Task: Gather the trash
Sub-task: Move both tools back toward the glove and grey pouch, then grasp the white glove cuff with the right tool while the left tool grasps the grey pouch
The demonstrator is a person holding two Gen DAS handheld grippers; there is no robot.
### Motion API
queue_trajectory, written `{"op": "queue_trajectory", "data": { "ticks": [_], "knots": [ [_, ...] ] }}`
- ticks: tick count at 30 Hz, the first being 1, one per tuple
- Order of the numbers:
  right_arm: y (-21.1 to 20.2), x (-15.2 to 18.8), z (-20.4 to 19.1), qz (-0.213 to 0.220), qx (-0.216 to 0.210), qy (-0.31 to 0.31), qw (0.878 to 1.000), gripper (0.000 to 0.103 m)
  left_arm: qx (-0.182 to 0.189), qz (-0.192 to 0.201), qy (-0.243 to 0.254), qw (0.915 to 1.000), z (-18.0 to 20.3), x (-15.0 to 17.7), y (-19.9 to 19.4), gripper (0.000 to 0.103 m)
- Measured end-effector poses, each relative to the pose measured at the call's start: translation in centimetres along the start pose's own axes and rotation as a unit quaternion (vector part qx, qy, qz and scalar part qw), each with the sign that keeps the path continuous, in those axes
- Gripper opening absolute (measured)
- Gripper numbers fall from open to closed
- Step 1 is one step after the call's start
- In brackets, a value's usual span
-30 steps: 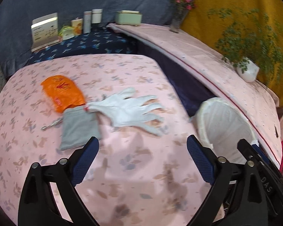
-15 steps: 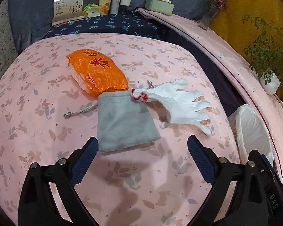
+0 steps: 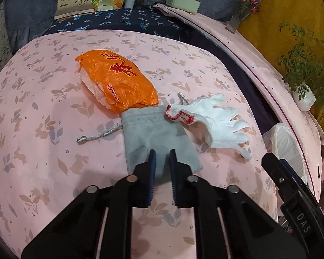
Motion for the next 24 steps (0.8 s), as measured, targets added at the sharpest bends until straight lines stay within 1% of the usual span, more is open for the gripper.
{"op": "queue_trajectory", "data": {
  "ticks": [3, 5, 8, 9, 10, 11, 12, 13, 16, 17, 18, 19, 20, 21, 22, 23, 24],
  "knots": [
    [0.9, 0.0, -1.5, -0.006, -0.007, -0.012, 1.0, 0.059, 0.005, 0.005, -0.002, 1.0, -0.8, -0.3, -0.4, 0.0],
    [1.6, 0.1, -2.6, -0.012, -0.011, -0.022, 1.0, 0.059, 0.006, 0.009, -0.005, 0.9999, -1.3, -0.4, -0.7, 0.0],
    [2.4, 0.1, -3.9, -0.017, -0.013, -0.034, 0.999, 0.059, 0.019, 0.006, -0.018, 0.9996, -2.3, -0.5, -0.9, 0.0],
    [2.6, 0.1, -4.2, -0.019, -0.014, -0.038, 0.999, 0.059, 0.023, 0.002, -0.024, 0.9994, -2.5, -0.4, -0.9, 0.003],
    [2.9, 0.1, -4.6, -0.021, -0.014, -0.041, 0.999, 0.059, 0.025, -0.001, -0.028, 0.9993, -2.8, -0.4, -0.9, 0.011],
    [3.2, 0.1, -4.8, -0.022, -0.014, -0.044, 0.999, 0.059, 0.025, -0.001, -0.029, 0.9993, -3.0, -0.3, -0.9, 0.016],
    [3.5, 0.1, -5.0, -0.024, -0.014, -0.048, 0.998, 0.059, 0.021, 0.002, -0.03, 0.9993, -3.2, -0.3, -1.0, 0.029],
    [3.8, 0.1, -5.4, -0.026, -0.013, -0.052, 0.998, 0.059, 0.017, 0.007, -0.032, 0.9993, -3.4, -0.2, -1.1, 0.039],
    [5.0, 0.2, -6.1, -0.035, -0.015, -0.059, 0.998, 0.054, 0.017, 0.015, -0.032, 0.9992, -3.9, -0.2, -1.6, 0.044],
    [5.4, 0.1, -6.3, -0.036, -0.014, -0.061, 0.997, 0.05, 0.016, 0.015, -0.032, 0.9992, -4.1, -0.2, -1.7, 0.046],
    [5.7, 0.1, -6.5, -0.038, -0.013, -0.063, 0.997, 0.047, 0.016, 0.016, -0.033, 0.9992, -4.2, -0.3, -1.7, 0.051],
    [6.2, 0.1, -6.6, -0.042, -0.013, -0.064, 0.997, 0.039, 0.015, 0.017, -0.032, 0.9992, -4.3, -0.3, -1.8, 0.057],
    [6.5, 0.0, -6.7, -0.045, -0.015, -0.064, 0.997, 0.026, 0.014, 0.02, -0.031, 0.9992, -4.3, -0.4, -1.9, 0.06],
    [6.7, 0.0, -6.8, -0.048, -0.018, -0.063, 0.997, 0.019, 0.015, 0.021, -0.031, 0.9992, -4.3, -0.4, -1.9, 0.064],
    [6.9, -0.1, -6.7, -0.051, -0.017, -0.063, 0.997, 0.008, 0.015, 0.023, -0.03, 0.9992, -4.2, -0.4, -2.0, 0.067],
    [6.9, -0.2, -6.6, -0.052, -0.018, -0.061, 0.997, 0.004, 0.015, 0.023, -0.03, 0.9992, -4.2, -0.5, -2.0, 0.068],
    [6.8, -0.3, -6.3, -0.05, -0.018, -0.057, 0.997, 0.004, 0.017, 0.023, -0.028, 0.9992, -4.0, -0.5, -1.9, 0.071]
  ]
}}
Point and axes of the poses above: each gripper's, at about its wrist camera, not at the fingertips, and y roughly the way its jaws point, z to its right, x to its underside, the point moved 5 cm from there along y, roughly the way its jaws point, and after that the axes turned 2 degrees about y, right-handed, at the moved point
